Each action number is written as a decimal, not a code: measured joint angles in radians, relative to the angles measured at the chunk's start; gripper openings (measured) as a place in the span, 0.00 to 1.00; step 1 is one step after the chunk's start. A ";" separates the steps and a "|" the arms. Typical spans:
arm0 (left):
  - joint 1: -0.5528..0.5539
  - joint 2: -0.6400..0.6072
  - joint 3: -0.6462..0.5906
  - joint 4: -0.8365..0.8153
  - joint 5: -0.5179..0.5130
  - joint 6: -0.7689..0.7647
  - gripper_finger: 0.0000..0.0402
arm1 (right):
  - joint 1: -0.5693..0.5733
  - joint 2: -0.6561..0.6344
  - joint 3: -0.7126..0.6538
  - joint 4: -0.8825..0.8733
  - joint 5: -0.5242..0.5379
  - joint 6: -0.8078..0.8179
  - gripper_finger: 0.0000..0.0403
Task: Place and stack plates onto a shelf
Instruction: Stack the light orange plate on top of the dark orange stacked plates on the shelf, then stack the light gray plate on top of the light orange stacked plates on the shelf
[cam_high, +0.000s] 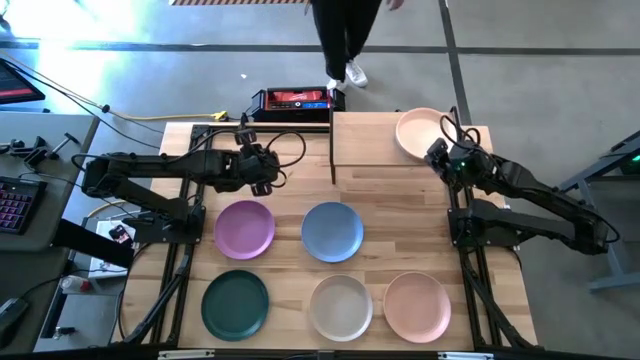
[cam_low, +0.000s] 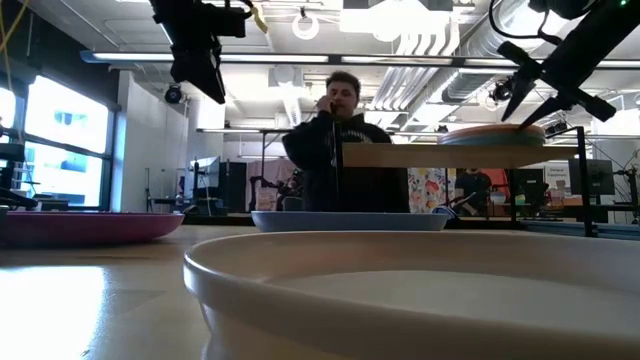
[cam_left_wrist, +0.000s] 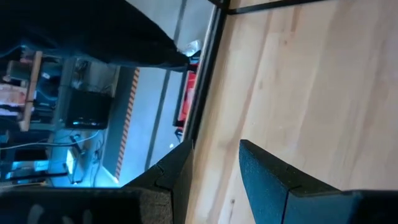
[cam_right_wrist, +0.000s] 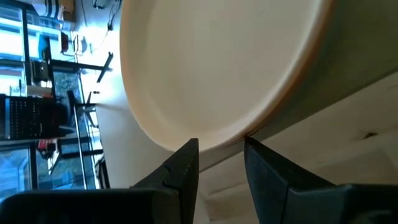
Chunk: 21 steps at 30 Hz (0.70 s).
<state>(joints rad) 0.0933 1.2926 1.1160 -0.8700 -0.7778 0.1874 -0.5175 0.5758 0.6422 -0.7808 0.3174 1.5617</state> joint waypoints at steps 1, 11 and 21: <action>0.000 0.000 0.000 0.000 0.013 -0.001 0.30 | 0.000 0.000 0.000 0.000 0.005 0.000 0.27; -0.002 0.000 0.000 -0.009 0.133 -0.087 0.30 | 0.005 -0.002 0.000 0.060 -0.080 -0.023 0.27; -0.005 0.000 0.000 -0.024 0.506 -0.314 0.30 | 0.111 0.001 0.000 0.252 -0.229 -0.045 0.27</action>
<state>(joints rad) 0.0883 1.2926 1.1160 -0.8940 -0.2720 -0.1266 -0.4063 0.5770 0.6422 -0.5288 0.0880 1.5169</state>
